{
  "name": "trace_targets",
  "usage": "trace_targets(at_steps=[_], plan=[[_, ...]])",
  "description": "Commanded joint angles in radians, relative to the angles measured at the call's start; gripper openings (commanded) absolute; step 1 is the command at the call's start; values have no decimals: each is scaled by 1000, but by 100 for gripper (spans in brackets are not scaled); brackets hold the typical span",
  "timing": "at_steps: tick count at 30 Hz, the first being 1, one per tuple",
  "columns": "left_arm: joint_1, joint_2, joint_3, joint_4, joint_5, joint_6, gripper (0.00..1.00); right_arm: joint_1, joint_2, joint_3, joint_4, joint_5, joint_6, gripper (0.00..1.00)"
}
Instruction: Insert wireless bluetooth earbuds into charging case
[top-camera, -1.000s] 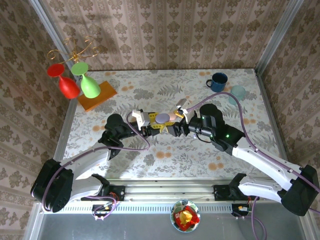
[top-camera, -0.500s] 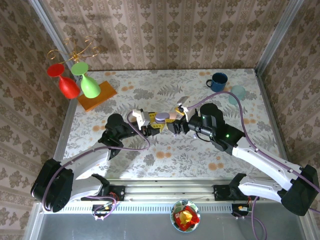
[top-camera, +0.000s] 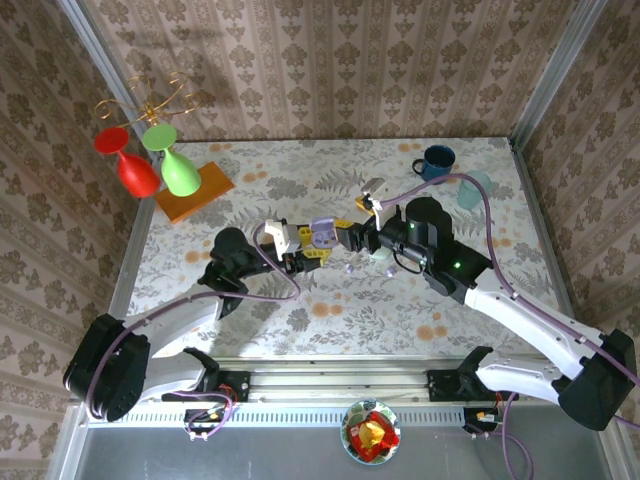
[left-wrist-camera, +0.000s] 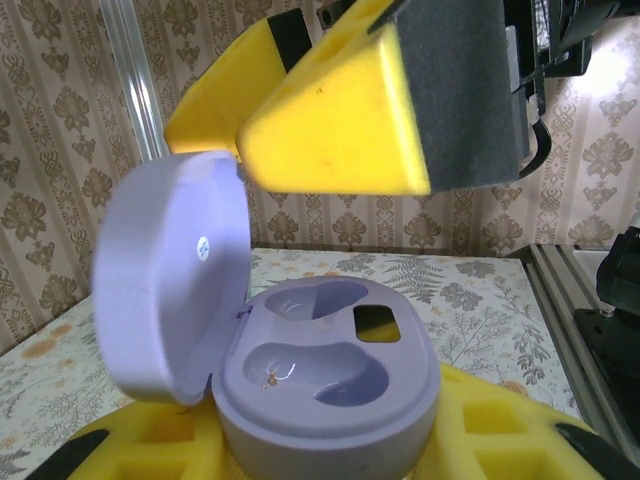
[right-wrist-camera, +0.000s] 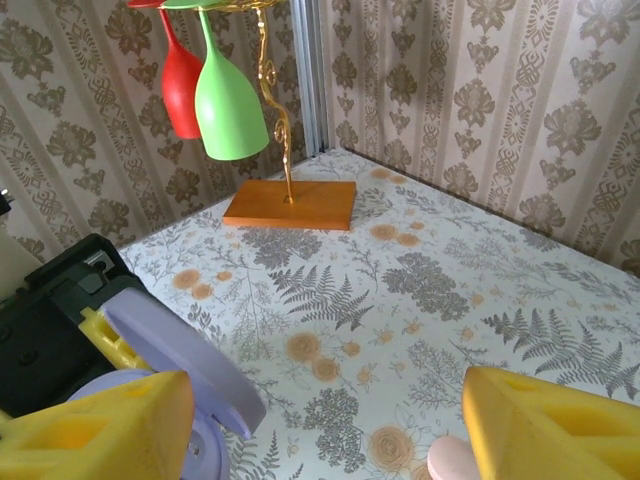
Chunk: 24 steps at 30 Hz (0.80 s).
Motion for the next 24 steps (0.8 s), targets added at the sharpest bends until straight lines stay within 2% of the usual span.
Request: trace_targets(at_steps=[1,6,10,14,17,20,24], plan=[[-4,12,-1,53,22,-30,36,-12,18,43,-7,-3,-12,72],[8,15,-23,79,-31,-42,36,-14,-15,50,-24,-39,24,73],[53,16,-51,133,-27,-75,36,-29,-80,-1,-35,12,125,73],[97,14,-69,151,-18,-93,36,-87,-135,-77,-78,84,327,70],[113,12,-75,165,-13,-103,36,-154,-148,-129,-152,76,485,69],[121,14,-77,173,-9,-109,36,-201,-151,-191,-196,47,562,68],[128,17,-80,184,-2,-118,36,-237,-102,-215,-301,11,573,67]])
